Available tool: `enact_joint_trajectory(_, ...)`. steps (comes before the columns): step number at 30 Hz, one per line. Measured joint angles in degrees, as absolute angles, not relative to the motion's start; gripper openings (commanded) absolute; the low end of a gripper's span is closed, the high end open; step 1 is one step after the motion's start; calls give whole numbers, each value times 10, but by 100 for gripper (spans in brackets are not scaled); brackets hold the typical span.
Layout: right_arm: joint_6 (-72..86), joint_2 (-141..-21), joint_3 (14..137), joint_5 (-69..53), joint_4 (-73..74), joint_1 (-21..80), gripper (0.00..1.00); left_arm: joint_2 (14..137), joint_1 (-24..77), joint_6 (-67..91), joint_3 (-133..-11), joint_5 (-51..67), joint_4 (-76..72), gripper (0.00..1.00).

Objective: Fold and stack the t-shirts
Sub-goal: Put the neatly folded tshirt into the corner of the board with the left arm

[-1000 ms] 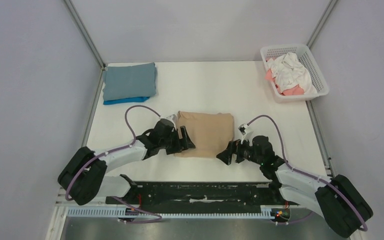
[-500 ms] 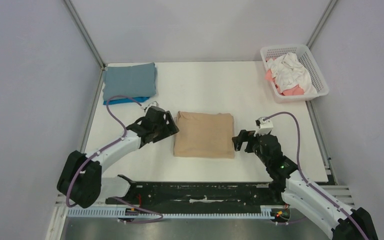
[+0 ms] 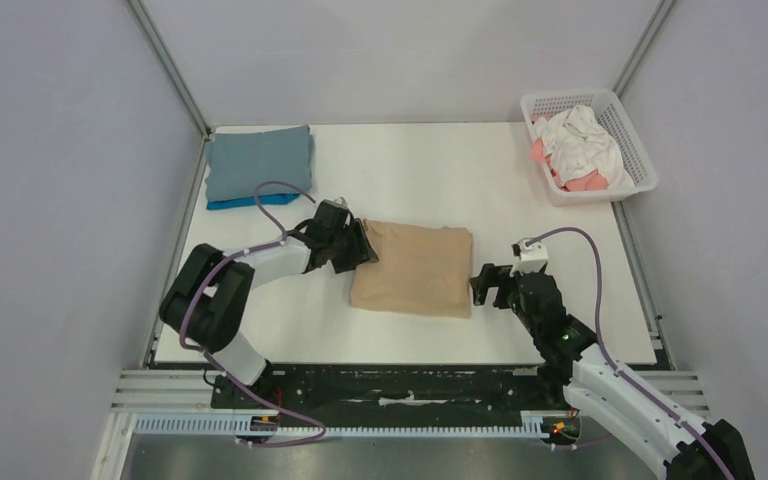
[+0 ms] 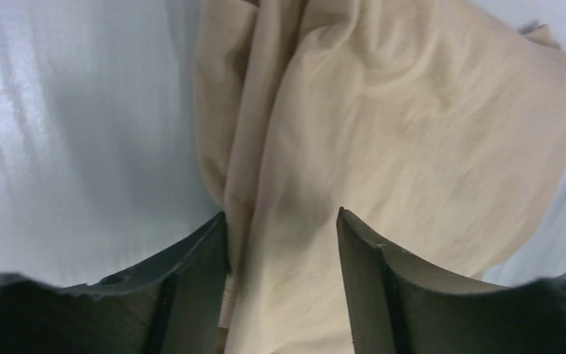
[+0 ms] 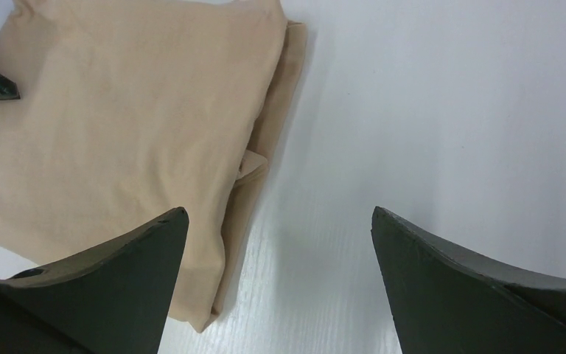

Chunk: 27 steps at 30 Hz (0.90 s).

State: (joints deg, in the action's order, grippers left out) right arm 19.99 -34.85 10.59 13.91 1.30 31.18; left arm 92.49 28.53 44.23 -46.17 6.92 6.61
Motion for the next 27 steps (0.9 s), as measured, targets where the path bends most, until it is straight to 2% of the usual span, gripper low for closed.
enact_joint_trajectory(4, 194, -338, 95, 140, 9, 312, 98, 954, 301, 451, -473, 70, 41, 32)
enact_joint_trajectory(8, 186, -330, 87, 145, 0, 312, 98, 979, 352, 454, -514, 7, 76, 23)
enact_joint_trajectory(10, 184, -325, 81, 152, -6, 312, 98, 991, 381, 454, -545, -44, 111, 3)
enact_joint_trajectory(20, 178, -298, 63, 187, -14, 312, 98, 1068, 425, 437, -692, -221, 272, 2)
enact_joint_trajectory(27, 174, -274, 56, 209, -25, 312, 98, 1124, 408, 309, -811, -387, 350, 2)
